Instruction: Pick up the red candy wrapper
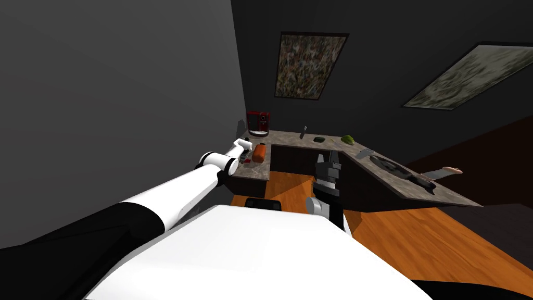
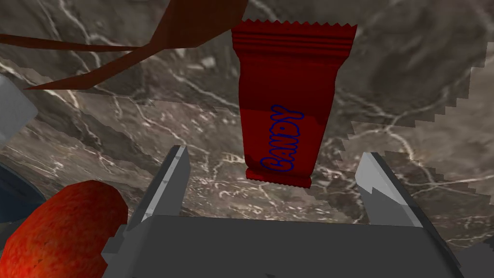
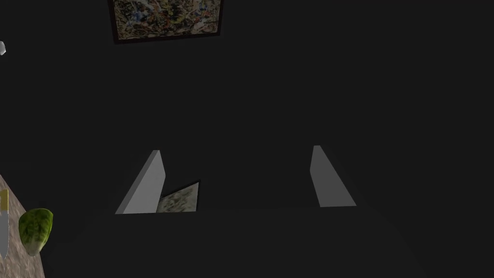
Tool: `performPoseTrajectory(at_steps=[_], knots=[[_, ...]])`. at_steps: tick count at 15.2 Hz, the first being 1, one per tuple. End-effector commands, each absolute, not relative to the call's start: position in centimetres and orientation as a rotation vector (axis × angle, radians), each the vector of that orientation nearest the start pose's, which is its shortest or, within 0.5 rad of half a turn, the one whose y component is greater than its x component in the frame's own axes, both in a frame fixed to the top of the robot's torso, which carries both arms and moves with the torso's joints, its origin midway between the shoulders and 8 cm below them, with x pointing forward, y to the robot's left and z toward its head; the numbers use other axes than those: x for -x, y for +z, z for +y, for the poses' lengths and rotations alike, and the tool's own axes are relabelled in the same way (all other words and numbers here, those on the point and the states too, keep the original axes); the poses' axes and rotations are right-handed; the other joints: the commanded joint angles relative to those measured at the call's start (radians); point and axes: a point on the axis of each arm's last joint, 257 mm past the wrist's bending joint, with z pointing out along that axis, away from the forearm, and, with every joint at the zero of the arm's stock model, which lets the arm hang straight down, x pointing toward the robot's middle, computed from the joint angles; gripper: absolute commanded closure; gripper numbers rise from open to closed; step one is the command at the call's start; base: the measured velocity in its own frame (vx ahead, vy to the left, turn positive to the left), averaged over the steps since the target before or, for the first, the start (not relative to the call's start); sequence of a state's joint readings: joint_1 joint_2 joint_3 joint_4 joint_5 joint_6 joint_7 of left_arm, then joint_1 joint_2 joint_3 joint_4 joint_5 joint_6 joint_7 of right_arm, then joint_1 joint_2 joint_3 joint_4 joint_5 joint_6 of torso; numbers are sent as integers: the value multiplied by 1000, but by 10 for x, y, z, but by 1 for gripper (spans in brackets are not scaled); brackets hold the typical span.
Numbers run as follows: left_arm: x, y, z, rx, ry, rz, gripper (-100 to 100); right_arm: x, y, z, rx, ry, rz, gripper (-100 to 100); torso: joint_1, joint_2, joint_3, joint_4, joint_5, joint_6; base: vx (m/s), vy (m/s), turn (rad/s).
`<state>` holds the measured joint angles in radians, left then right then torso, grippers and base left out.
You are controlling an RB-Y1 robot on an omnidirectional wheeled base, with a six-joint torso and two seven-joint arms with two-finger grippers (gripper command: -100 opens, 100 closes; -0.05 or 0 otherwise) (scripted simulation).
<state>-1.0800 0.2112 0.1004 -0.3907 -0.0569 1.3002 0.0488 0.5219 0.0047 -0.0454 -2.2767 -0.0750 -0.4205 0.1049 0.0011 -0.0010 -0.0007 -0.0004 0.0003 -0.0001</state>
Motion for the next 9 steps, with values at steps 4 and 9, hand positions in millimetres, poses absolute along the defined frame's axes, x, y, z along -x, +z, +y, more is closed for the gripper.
performPoseTrajectory(at_steps=[4, 9], knots=[[-544, -349, 281, 1984, 82, 2055, -100, -350, 1, -309, -743, 1176, 659, 0, 1, 1, 0, 0, 0, -1, 12, 37, -44], [-543, -350, 281, 1986, 83, 2056, 100, -350, 1, -309, -743, 1177, 659, 0, 0, 0, 0, 0, 0, 0, -1, 2, 4]])
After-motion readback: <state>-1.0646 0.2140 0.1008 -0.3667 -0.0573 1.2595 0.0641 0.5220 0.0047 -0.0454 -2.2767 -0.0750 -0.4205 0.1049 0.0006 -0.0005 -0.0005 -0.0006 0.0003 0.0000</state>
